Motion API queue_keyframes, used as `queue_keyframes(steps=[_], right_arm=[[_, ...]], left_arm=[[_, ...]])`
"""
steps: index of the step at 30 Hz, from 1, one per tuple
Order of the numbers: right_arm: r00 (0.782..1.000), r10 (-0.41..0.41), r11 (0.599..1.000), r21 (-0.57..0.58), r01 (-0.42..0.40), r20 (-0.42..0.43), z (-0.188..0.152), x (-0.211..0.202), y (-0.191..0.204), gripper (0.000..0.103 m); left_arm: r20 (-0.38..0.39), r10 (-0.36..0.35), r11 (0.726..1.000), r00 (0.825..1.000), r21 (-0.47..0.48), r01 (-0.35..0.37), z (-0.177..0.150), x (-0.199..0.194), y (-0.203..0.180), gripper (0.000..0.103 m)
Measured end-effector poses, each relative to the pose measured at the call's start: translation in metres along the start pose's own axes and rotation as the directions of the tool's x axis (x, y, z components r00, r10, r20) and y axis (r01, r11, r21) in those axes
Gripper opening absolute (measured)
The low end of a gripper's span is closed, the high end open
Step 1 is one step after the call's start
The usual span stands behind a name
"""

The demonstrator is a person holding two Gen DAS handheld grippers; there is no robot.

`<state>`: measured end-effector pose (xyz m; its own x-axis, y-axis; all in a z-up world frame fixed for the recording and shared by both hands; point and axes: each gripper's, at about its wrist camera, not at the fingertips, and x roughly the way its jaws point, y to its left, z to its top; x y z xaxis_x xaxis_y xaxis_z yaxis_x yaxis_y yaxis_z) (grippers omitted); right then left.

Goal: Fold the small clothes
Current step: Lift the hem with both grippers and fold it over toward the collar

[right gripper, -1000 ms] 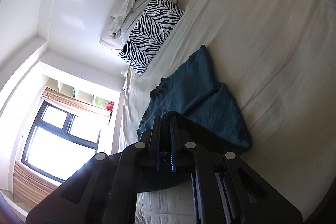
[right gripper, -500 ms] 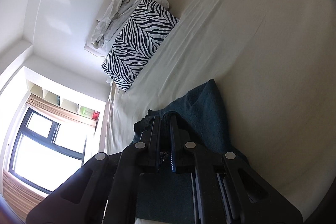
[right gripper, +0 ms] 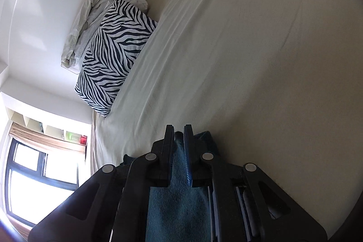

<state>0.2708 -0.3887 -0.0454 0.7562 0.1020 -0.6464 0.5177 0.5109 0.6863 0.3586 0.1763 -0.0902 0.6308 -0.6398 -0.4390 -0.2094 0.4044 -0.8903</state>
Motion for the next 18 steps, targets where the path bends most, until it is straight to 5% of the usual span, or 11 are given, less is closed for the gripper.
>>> queue_keyframes(steps=[3,8,10,12,18], right_arm=[[1.000,0.014,1.000,-0.025,-0.014,0.014,-0.002,-0.008,-0.005,0.010],[0.998,-0.069,0.966,-0.250,0.063,-0.015,-0.034,-0.028,0.015,0.017],[0.994,-0.103,0.936,-0.340,0.089,-0.023,-0.046,-0.031,0.025,0.052],[0.994,-0.113,0.911,-0.399,0.101,-0.008,-0.058,-0.040,0.034,0.071],[0.988,-0.149,0.850,-0.516,0.103,-0.047,-0.076,-0.042,0.047,0.063]], left_arm=[[0.001,0.009,0.999,1.000,0.053,-0.009,-0.004,-0.008,-0.009,0.071],[0.029,0.031,0.986,0.999,0.161,-0.035,-0.025,-0.034,-0.027,0.073],[0.028,0.054,0.977,0.998,0.206,-0.058,-0.042,-0.042,-0.031,0.073],[0.034,0.087,0.961,0.996,0.260,-0.093,-0.061,-0.049,-0.033,0.073],[0.067,0.123,0.949,0.990,0.284,-0.137,-0.100,-0.064,-0.015,0.073]])
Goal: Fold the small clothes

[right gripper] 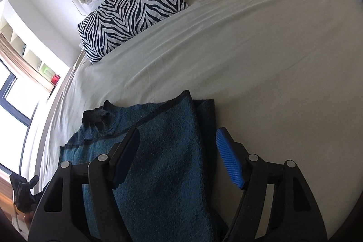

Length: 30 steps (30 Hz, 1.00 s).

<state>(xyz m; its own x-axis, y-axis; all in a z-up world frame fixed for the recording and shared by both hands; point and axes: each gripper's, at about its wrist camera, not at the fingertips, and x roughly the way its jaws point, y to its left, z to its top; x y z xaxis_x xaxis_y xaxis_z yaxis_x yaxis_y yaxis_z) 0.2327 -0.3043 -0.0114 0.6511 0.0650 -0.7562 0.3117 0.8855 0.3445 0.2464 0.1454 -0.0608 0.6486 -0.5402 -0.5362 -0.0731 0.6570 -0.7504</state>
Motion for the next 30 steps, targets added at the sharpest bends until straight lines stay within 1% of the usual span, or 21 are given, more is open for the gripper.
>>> queue_keyframes(steps=[1,2,4,5,7,9,12,13,14,18,19,22,24,27,30], right_arm=[[1.000,-0.005,1.000,-0.027,0.005,-0.007,-0.001,0.002,0.003,0.058],[1.000,-0.014,0.999,-0.050,0.013,-0.010,-0.004,0.003,0.005,0.056],[1.000,-0.023,0.997,-0.070,0.023,-0.009,-0.004,0.007,0.007,0.048],[1.000,-0.027,0.997,-0.068,0.027,-0.008,-0.003,0.009,0.004,0.047],[0.999,-0.050,0.997,-0.056,0.050,0.001,0.000,0.014,0.000,0.047],[0.998,-0.066,0.997,-0.044,0.065,-0.008,0.003,0.022,-0.006,0.047],[0.995,-0.091,0.995,-0.045,0.090,-0.032,0.002,0.032,-0.012,0.042],[0.995,-0.092,0.995,-0.049,0.090,-0.033,0.001,0.033,-0.012,0.037],[0.995,-0.096,0.994,-0.061,0.094,-0.032,0.000,0.033,-0.011,0.034],[0.989,-0.147,0.982,-0.117,0.145,-0.009,-0.003,0.029,-0.005,0.018],[0.987,-0.163,0.978,-0.131,0.162,-0.002,-0.004,0.027,-0.003,0.016],[0.978,-0.206,0.964,-0.170,0.205,0.011,-0.008,0.022,0.004,0.012],[0.975,-0.221,0.955,-0.200,0.219,0.012,-0.013,0.020,0.009,0.008],[0.974,-0.226,0.947,-0.236,0.219,-0.006,-0.021,0.023,0.014,0.007],[0.975,-0.221,0.954,-0.211,0.214,-0.012,-0.022,0.022,0.012,0.008]], left_arm=[[0.005,0.000,1.000,1.000,-0.003,0.000,-0.005,-0.002,0.003,0.073],[0.007,0.005,1.000,1.000,0.003,-0.005,-0.009,-0.001,0.004,0.073],[0.017,0.036,0.999,0.999,0.035,-0.037,-0.017,-0.002,0.005,0.073],[0.024,0.047,0.998,0.999,0.047,-0.048,-0.019,-0.003,0.005,0.073],[0.034,0.043,0.998,0.998,0.048,-0.045,-0.021,-0.004,0.009,0.073],[0.041,0.046,0.998,0.998,0.051,-0.048,-0.021,-0.004,0.011,0.073],[0.036,0.055,0.997,0.998,0.055,-0.057,-0.023,-0.002,0.016,0.073],[0.036,0.055,0.997,0.998,0.055,-0.056,-0.023,-0.002,0.017,0.073],[0.038,0.052,0.997,0.998,0.059,-0.054,-0.024,-0.001,0.018,0.073],[0.049,0.054,0.996,0.997,0.075,-0.058,-0.027,-0.003,0.016,0.073],[0.052,0.055,0.995,0.997,0.077,-0.059,-0.027,-0.003,0.015,0.073],[0.052,0.057,0.995,0.997,0.077,-0.061,-0.028,-0.002,0.013,0.073],[0.052,0.060,0.995,0.997,0.077,-0.064,-0.029,-0.001,0.013,0.073],[0.046,0.061,0.994,0.997,0.083,-0.065,-0.031,0.001,0.012,0.073],[0.048,0.065,0.993,0.997,0.095,-0.069,-0.033,0.000,0.011,0.073]])
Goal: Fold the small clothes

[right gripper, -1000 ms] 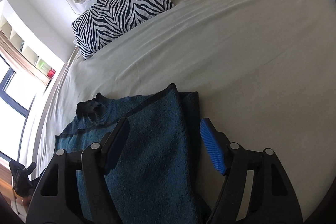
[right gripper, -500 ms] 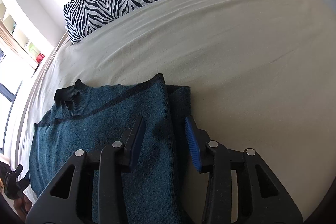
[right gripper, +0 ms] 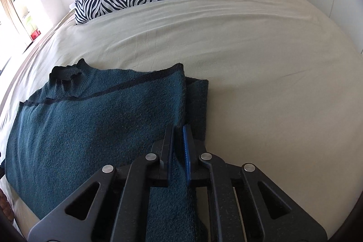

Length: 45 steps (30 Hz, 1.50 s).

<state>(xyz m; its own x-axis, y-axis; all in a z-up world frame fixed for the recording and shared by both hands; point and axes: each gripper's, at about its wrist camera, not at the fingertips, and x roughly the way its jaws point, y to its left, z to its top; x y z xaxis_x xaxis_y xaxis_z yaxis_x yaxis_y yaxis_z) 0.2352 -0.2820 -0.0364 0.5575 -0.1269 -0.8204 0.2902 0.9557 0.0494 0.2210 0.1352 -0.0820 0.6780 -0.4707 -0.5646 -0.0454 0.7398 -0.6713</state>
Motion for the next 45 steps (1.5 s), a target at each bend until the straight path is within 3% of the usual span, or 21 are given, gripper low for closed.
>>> queue_keyframes(steps=[19,26,34,40,45], right_arm=[[0.999,-0.031,1.000,-0.005,0.031,0.016,-0.007,-0.010,-0.001,0.009],[0.999,0.000,1.000,0.015,0.000,-0.038,-0.005,-0.001,-0.007,0.009],[0.999,-0.019,1.000,0.000,0.019,-0.033,-0.002,0.002,-0.004,0.009],[0.995,0.056,0.996,0.074,-0.050,-0.081,0.006,0.012,-0.018,0.007],[0.999,0.002,0.998,0.058,0.000,-0.042,0.002,0.001,-0.017,0.004]], left_arm=[[0.037,-0.024,0.999,0.999,0.022,0.024,-0.010,0.001,0.007,0.073],[0.040,-0.026,0.999,0.999,0.026,0.025,-0.011,0.002,0.008,0.073],[0.045,-0.026,0.999,0.999,0.036,0.024,-0.014,0.001,0.009,0.073],[0.045,-0.024,0.999,0.999,0.037,0.023,-0.014,0.001,0.008,0.073],[0.045,-0.024,0.999,0.999,0.037,0.023,-0.014,0.001,0.008,0.073]])
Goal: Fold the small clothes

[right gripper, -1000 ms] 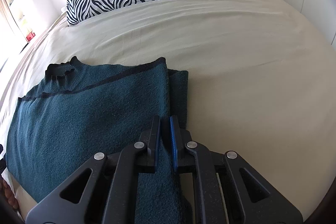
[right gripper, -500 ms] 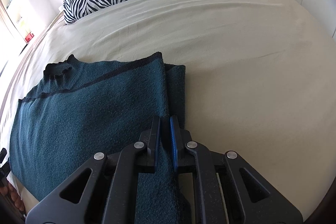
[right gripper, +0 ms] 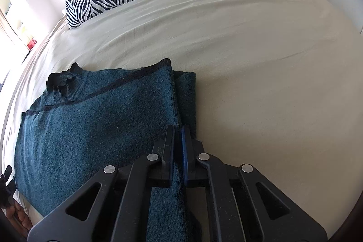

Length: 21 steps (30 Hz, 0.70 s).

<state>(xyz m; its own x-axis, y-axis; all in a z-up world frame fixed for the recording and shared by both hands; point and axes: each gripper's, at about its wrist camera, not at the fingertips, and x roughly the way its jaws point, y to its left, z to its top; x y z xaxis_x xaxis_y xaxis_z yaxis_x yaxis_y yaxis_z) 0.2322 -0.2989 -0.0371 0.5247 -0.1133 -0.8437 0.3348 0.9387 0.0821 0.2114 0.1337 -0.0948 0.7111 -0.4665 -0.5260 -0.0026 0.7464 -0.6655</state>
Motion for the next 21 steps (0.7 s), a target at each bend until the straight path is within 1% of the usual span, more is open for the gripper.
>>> queue_keyframes(steps=[8,18,21], right_arm=[[1.000,0.012,0.998,0.066,-0.013,0.012,-0.008,-0.003,-0.013,0.004],[0.999,0.021,0.993,0.115,-0.024,0.027,-0.022,-0.003,-0.022,0.004],[1.000,0.010,0.995,0.100,-0.010,-0.001,-0.021,0.006,-0.019,0.005]], left_arm=[[0.001,0.001,1.000,1.000,0.000,-0.001,0.000,0.000,0.000,0.073],[0.004,0.006,1.000,1.000,0.014,-0.006,0.000,0.000,-0.001,0.073],[0.004,0.008,1.000,1.000,0.016,-0.008,0.001,0.000,-0.001,0.073]])
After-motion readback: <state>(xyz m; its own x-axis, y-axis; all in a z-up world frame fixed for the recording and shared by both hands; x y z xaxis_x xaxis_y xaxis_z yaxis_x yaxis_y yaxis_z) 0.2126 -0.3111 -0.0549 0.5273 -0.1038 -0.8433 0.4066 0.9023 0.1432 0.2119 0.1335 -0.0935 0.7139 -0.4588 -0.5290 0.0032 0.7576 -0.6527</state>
